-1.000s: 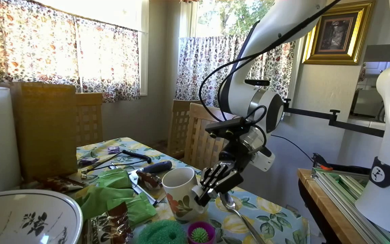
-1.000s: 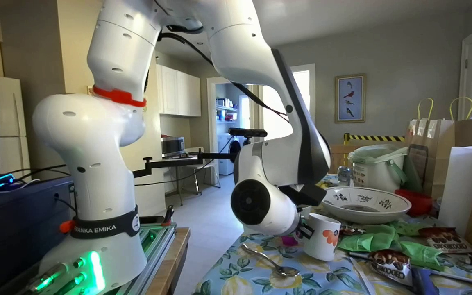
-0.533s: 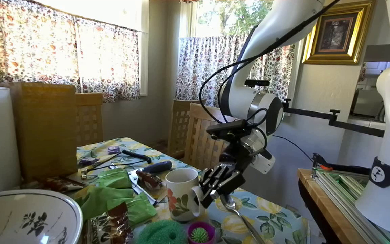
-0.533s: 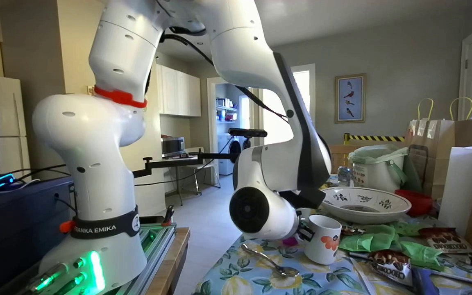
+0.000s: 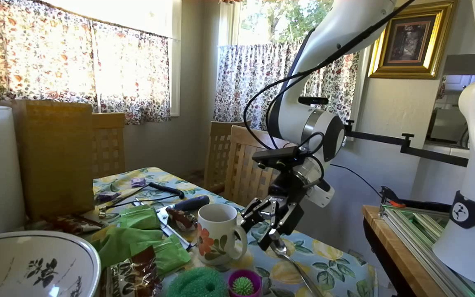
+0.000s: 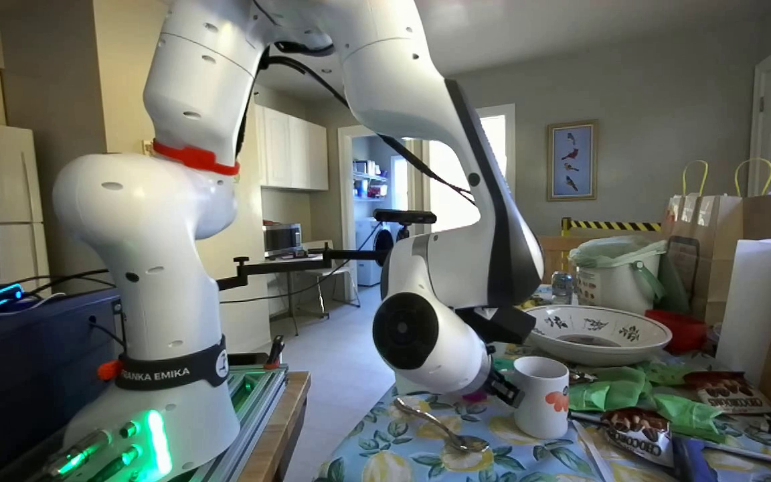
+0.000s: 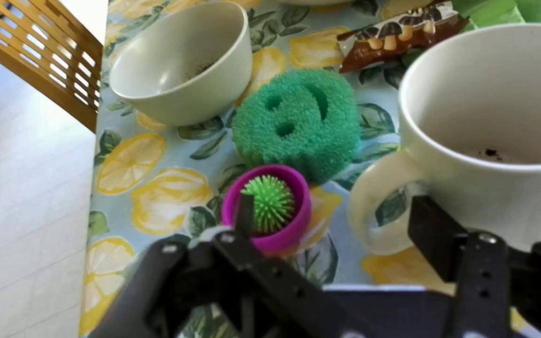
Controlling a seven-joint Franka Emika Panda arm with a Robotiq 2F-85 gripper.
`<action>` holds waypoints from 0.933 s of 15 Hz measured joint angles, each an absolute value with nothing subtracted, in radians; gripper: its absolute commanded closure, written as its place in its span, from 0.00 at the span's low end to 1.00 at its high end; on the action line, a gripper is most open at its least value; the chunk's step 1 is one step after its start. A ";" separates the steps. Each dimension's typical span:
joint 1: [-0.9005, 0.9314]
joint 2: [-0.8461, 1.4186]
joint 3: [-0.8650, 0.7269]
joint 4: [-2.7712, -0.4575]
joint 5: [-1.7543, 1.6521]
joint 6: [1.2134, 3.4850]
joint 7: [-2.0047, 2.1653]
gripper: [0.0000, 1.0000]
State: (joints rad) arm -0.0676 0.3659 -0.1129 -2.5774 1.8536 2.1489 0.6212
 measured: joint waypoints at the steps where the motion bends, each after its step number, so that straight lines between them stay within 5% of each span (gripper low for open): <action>1: -0.068 0.359 -0.114 -2.577 1.854 2.178 0.623 0.00; 7: -0.059 0.266 -0.114 -2.582 1.717 2.352 0.807 0.00; 14: -0.001 0.060 -0.094 -2.659 1.167 2.516 1.319 0.00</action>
